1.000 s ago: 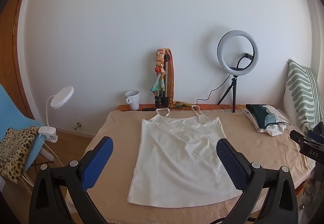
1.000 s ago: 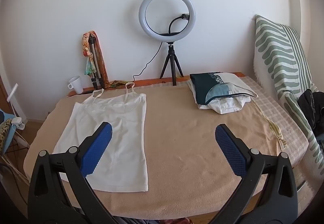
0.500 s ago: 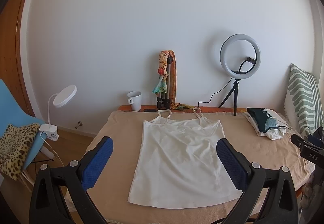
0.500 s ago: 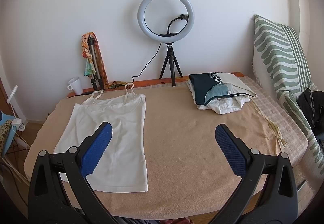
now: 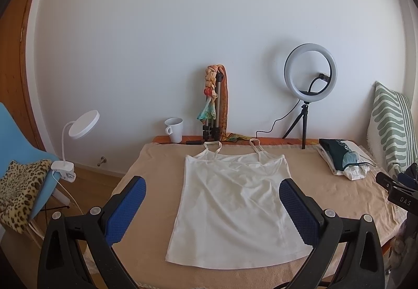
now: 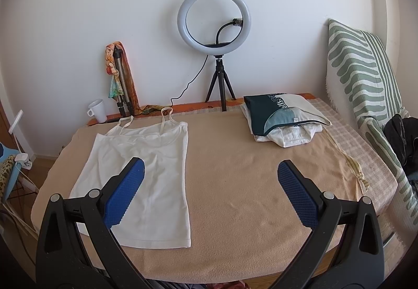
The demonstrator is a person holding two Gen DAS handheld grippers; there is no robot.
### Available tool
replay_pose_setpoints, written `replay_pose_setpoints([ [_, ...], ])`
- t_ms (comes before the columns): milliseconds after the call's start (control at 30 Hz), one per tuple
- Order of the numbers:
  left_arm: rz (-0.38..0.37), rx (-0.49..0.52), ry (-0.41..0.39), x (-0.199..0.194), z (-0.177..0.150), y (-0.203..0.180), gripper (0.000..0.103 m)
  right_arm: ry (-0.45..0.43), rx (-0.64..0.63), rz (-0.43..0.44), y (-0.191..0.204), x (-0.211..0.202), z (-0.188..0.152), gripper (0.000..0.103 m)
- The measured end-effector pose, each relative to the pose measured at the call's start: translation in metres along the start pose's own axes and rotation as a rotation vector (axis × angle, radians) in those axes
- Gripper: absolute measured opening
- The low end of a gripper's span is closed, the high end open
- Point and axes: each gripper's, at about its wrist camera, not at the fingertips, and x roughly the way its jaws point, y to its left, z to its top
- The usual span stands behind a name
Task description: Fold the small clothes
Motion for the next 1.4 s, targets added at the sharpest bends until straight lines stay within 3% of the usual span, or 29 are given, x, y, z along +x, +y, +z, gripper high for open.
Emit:
replay_pose_setpoints([
  [1400,0.016,-0.019,0.02,0.008,-0.002,0.01,0.103,0.02,0.001,-0.002,0.0,0.006,-0.001,0.103],
])
